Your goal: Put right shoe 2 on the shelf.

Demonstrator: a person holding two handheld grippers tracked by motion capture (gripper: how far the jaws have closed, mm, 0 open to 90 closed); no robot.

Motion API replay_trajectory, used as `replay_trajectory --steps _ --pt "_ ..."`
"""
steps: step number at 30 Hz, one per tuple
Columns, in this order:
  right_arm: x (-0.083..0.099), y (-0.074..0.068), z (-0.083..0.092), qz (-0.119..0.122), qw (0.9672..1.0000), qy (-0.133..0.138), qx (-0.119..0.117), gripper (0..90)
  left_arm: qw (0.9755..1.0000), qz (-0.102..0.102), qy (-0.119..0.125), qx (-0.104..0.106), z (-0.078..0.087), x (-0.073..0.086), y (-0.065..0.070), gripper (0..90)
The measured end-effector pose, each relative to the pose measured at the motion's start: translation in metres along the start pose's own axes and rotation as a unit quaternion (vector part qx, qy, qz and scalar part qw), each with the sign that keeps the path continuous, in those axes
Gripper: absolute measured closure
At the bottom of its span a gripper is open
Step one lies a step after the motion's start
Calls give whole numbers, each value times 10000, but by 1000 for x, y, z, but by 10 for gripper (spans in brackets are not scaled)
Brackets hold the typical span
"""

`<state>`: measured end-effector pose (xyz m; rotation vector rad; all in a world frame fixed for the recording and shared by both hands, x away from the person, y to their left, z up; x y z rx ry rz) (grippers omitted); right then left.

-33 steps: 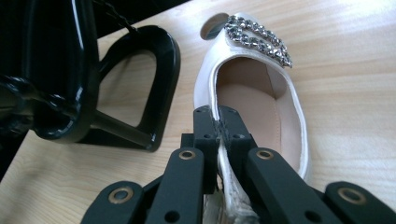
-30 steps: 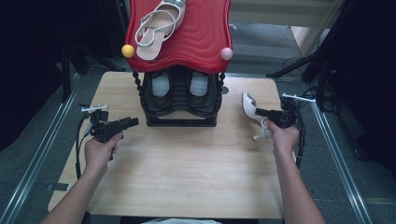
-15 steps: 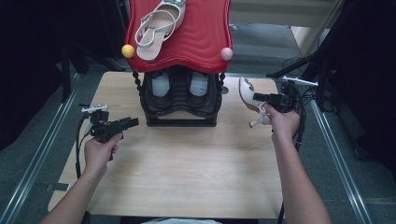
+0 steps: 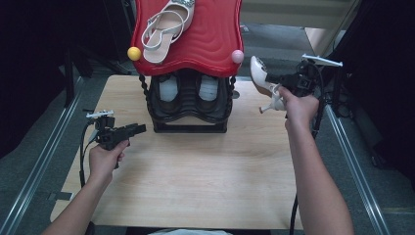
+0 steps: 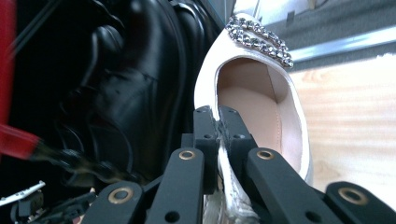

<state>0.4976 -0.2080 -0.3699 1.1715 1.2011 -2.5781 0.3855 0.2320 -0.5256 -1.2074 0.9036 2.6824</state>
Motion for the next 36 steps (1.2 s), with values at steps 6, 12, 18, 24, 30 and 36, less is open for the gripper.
replay_trajectory --steps 6,12,18,24,30,36 --pt "-24 -24 8 211 9997 117 32 888 10000 -22 7 11 0 0 1 497" --pt "-48 -49 18 306 9993 231 37 888 10000 -63 -18 -15 0 0 1 503" --pt "-68 -74 25 502 9982 313 93 888 10000 -78 -25 -4 -1 1 2 502" --pt "-86 -99 32 646 9971 388 138 888 9999 -109 -36 -14 -1 1 3 502" --pt "-103 -128 37 830 9954 460 150 888 9999 -135 -40 -13 -1 1 3 501" --pt "-113 -158 33 955 9938 564 -30 888 9999 -123 -25 -8 -1 1 3 501"
Point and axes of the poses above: each handheld gripper's, and its own axes: z roughly backward along the jaws, x roughly out of its underside, y roughly to its right, the point moved 8 cm from there along -z, roughly forward along the jaws, and after that the axes turned 4 degrees about -x, right-handed, at the moved point
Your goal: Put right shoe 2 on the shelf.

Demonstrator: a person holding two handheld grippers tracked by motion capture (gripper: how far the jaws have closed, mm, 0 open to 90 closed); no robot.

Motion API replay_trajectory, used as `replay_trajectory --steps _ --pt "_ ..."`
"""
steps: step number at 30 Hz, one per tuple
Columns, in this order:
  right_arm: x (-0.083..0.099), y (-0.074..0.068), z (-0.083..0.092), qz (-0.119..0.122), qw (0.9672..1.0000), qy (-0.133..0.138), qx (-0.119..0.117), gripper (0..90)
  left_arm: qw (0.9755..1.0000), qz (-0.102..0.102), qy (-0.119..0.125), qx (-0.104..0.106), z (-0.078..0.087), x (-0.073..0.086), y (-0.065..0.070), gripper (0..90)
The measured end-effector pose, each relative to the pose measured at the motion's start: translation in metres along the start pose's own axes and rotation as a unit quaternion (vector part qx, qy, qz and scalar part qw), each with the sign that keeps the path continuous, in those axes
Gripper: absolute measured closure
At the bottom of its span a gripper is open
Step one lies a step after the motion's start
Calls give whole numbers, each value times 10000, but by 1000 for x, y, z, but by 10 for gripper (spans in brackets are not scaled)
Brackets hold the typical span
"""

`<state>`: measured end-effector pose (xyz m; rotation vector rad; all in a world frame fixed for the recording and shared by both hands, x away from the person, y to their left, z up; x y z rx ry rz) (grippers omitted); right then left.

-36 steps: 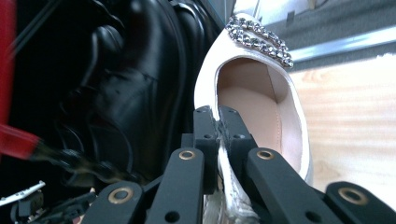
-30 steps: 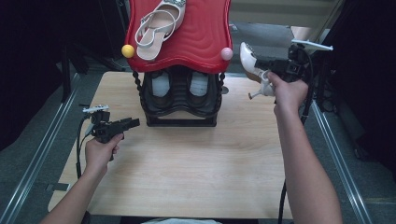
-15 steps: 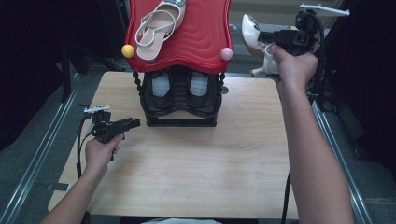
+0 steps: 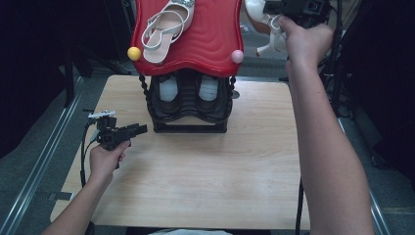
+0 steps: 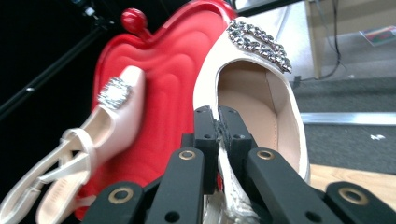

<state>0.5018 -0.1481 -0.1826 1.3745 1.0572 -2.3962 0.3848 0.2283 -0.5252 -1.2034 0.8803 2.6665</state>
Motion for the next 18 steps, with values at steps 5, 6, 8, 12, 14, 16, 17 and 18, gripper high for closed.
replay_trajectory --steps 5,6,8,12,14,16,17,18 --pt "-6 -25 -13 207 9998 -24 -54 889 10000 -6 -11 -2 0 0 0 500" --pt "-7 -31 -16 228 9997 -15 -94 889 10000 -3 -7 5 0 0 0 501" --pt "-8 -38 -22 247 9996 -3 -141 889 10000 1 -15 13 0 0 0 498" --pt "-7 -51 -36 287 9994 -4 -211 889 10000 -1 -2 28 0 0 0 497" --pt "-4 -53 -43 288 9993 -32 -227 889 10000 3 -1 36 0 0 0 498" --pt "0 -54 -50 314 9993 -74 -197 889 10000 2 3 34 0 0 0 498" --pt "3 -55 -53 338 9992 -102 -187 889 10000 7 3 37 0 0 0 498" --pt "5 -56 -56 337 9991 -90 -255 889 10000 3 -3 33 0 0 0 498"
Point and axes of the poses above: each handheld gripper's, and its own axes: z roughly backward along the jaws, x roughly out of its underside, y roughly to its right, the point moved 8 cm from there along -z, roughly forward along the jaws, and after that the axes turned 4 degrees about -x, right-handed, at the moved point
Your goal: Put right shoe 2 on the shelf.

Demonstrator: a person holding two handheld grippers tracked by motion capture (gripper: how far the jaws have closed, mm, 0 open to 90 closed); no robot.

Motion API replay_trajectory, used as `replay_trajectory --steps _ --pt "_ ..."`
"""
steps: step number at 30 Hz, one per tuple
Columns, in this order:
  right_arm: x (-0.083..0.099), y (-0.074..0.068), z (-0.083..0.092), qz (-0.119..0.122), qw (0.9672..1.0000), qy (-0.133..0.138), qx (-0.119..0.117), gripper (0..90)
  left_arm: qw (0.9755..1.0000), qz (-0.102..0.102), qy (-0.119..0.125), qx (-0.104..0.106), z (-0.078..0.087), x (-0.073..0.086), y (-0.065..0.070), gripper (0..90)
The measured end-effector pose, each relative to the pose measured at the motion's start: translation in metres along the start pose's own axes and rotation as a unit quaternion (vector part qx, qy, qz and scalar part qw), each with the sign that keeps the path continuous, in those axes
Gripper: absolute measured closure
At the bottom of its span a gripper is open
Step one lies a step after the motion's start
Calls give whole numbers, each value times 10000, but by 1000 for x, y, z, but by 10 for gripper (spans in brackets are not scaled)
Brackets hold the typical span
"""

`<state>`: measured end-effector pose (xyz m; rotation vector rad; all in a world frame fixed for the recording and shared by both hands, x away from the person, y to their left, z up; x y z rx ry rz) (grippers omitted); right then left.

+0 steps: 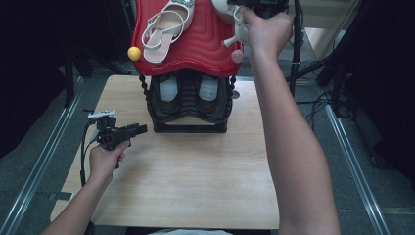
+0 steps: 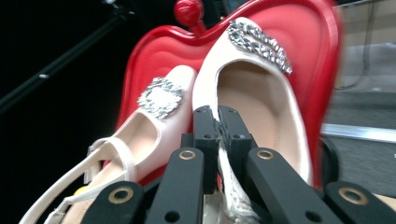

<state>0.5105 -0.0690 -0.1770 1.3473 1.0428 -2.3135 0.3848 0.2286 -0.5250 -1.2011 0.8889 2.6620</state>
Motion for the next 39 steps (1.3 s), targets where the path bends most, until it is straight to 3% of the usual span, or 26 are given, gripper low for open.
replay_trajectory --steps 6,21,39 --pt "8 -8 -7 155 9999 -15 56 889 10000 -12 -2 8 0 0 1 498" --pt "25 -15 -25 142 9998 -121 -74 887 10000 -2 -11 9 1 0 0 498" --pt "38 -15 -36 266 9994 -220 -52 876 10000 0 -17 20 1 0 0 497"
Point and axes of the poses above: each handheld gripper's, and its own axes: z roughly backward along the jaws, x roughly out of its underside, y roughly to its right, the point moved 8 cm from there along -z, roughly forward along the jaws, and after that the axes turned 4 degrees about -x, right-handed, at the moved point
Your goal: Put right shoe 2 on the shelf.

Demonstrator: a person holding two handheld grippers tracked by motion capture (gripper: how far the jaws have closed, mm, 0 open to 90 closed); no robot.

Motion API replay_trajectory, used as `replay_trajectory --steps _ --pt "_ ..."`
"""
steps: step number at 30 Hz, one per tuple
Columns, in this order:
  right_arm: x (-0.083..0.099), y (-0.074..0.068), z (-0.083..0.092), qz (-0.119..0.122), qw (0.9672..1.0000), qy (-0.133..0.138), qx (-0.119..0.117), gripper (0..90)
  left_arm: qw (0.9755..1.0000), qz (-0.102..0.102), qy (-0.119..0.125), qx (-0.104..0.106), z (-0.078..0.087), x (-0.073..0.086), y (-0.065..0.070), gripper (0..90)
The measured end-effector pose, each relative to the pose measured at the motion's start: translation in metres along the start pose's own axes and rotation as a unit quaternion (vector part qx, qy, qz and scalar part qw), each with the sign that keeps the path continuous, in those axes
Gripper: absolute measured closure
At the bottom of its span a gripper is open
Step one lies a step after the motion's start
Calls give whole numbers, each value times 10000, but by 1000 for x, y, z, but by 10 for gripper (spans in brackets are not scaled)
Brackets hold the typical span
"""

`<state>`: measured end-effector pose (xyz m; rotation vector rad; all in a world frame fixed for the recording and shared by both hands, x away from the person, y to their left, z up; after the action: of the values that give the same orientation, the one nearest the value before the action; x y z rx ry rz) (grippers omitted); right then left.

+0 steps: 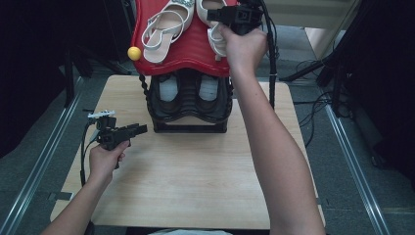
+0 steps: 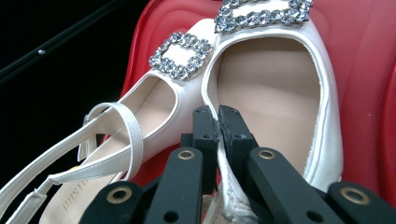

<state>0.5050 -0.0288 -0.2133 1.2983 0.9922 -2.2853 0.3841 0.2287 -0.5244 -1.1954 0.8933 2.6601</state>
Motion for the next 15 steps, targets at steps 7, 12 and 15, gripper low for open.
replay_trajectory --steps 7,12,15 --pt "3 -1 -3 106 9999 -60 71 868 10000 2 -10 7 -1 0 0 496" --pt "3 -3 -5 163 9998 -55 75 855 10000 0 -5 0 -1 0 0 496" --pt "2 -5 -5 164 9999 1 28 847 10000 14 -8 8 0 0 0 496"
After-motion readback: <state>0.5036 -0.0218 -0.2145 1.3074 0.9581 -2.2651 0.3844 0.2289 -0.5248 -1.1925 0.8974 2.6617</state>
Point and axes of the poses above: each handheld gripper's, and its own axes: z roughly backward along the jaws, x roughly out of its underside, y roughly to its right, the point moved 8 cm from there along -z, roughly forward along the jaws, and after that the axes turned 4 degrees about -x, right-handed, at the moved point
